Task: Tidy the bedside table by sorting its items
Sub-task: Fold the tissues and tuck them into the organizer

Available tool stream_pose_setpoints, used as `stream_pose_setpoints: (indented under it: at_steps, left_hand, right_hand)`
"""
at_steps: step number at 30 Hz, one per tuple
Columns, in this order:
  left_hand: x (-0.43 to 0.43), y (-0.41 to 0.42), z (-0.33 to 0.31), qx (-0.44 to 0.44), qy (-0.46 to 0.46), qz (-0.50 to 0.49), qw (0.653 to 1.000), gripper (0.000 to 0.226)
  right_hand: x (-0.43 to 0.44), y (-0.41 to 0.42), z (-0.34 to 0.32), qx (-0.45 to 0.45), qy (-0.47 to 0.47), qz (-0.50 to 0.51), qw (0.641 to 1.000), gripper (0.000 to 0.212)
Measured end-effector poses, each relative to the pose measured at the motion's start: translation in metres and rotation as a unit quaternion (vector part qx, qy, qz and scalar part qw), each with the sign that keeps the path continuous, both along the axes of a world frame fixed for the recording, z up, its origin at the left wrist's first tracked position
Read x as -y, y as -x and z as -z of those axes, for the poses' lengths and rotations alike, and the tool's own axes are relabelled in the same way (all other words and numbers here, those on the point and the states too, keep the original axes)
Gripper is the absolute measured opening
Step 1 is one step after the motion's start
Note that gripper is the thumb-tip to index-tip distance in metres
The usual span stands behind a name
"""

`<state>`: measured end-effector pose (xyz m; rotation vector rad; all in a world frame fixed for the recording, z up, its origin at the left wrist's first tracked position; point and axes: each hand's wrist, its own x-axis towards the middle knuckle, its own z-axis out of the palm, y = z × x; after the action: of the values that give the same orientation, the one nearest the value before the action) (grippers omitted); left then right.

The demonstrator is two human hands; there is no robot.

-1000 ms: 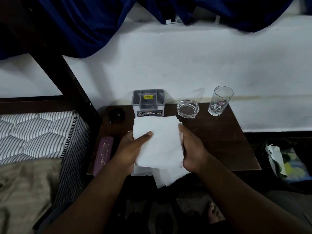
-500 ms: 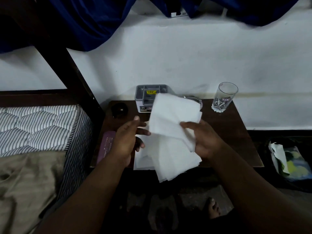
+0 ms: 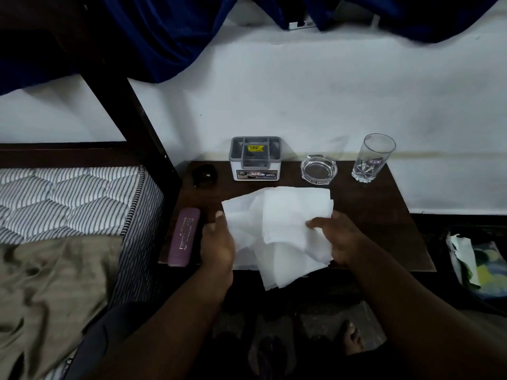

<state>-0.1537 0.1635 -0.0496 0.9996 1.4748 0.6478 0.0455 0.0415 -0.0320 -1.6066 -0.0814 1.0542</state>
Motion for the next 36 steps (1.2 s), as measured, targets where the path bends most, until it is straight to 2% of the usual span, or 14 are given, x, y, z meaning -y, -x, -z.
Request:
stream_pose_setpoints:
  at_steps: [2, 4, 7, 9, 12, 15, 19, 20, 24, 27, 30, 32, 34, 36]
  left_hand:
    - [-0.012, -0.001, -0.003, -0.013, -0.016, -0.022, 1.000, 0.105]
    - [-0.020, -0.006, -0.017, 0.016, 0.005, -0.041, 0.999, 0.112]
    - [-0.016, -0.013, -0.053, 0.066, 0.053, -0.057, 0.995, 0.082]
    - [-0.022, -0.017, -0.052, 0.088, 0.064, -0.051, 0.993, 0.075]
    - [-0.031, -0.021, -0.043, 0.095, 0.048, -0.042, 0.993, 0.080]
    - [-0.041, -0.024, -0.036, 0.067, 0.023, -0.049, 0.996, 0.086]
    - [-0.064, -0.030, -0.012, 0.035, -0.018, -0.039, 0.998, 0.124]
    - [-0.069, -0.031, -0.005, 0.027, -0.024, -0.028, 0.999, 0.127]
    - [-0.073, -0.035, -0.001, -0.005, -0.020, 0.025, 0.999, 0.117]
    - [-0.077, -0.037, 0.010, -0.015, 0.001, 0.032, 0.999, 0.118]
    - [-0.073, -0.037, 0.001, 0.039, 0.016, 0.012, 0.999, 0.126]
    - [-0.065, -0.039, -0.020, 0.061, 0.007, 0.031, 0.998, 0.107]
    - [-0.065, -0.038, -0.022, 0.078, -0.017, 0.034, 0.996, 0.073]
    - [-0.069, -0.037, -0.018, 0.069, -0.034, 0.027, 0.997, 0.058]
  right_hand:
    - [-0.003, 0.007, 0.007, 0.008, -0.005, -0.005, 1.000, 0.026]
    - [-0.008, 0.014, 0.010, 0.018, -0.029, -0.025, 0.999, 0.025]
    - [-0.024, 0.019, 0.011, 0.058, -0.072, -0.067, 0.993, 0.033]
    - [-0.039, 0.019, 0.013, 0.105, -0.073, -0.091, 0.988, 0.035]
    - [-0.058, 0.020, 0.019, 0.189, -0.069, -0.131, 0.971, 0.035]
    - [-0.076, 0.022, 0.028, 0.248, -0.042, -0.170, 0.953, 0.030]
    - [-0.085, 0.020, 0.043, 0.355, 0.003, -0.234, 0.905, 0.049]
    - [-0.085, 0.019, 0.046, 0.378, 0.001, -0.245, 0.893, 0.050]
    - [-0.082, 0.019, 0.055, 0.466, -0.047, -0.254, 0.846, 0.063]
    - [-0.083, 0.018, 0.055, 0.464, -0.044, -0.242, 0.851, 0.045]
    - [-0.083, 0.017, 0.058, 0.463, -0.036, -0.237, 0.853, 0.039]
    - [-0.083, 0.018, 0.059, 0.466, -0.038, -0.238, 0.851, 0.040]
    - [-0.082, 0.018, 0.059, 0.459, -0.037, -0.238, 0.855, 0.039]
    - [-0.081, 0.019, 0.058, 0.452, -0.042, -0.237, 0.859, 0.040]
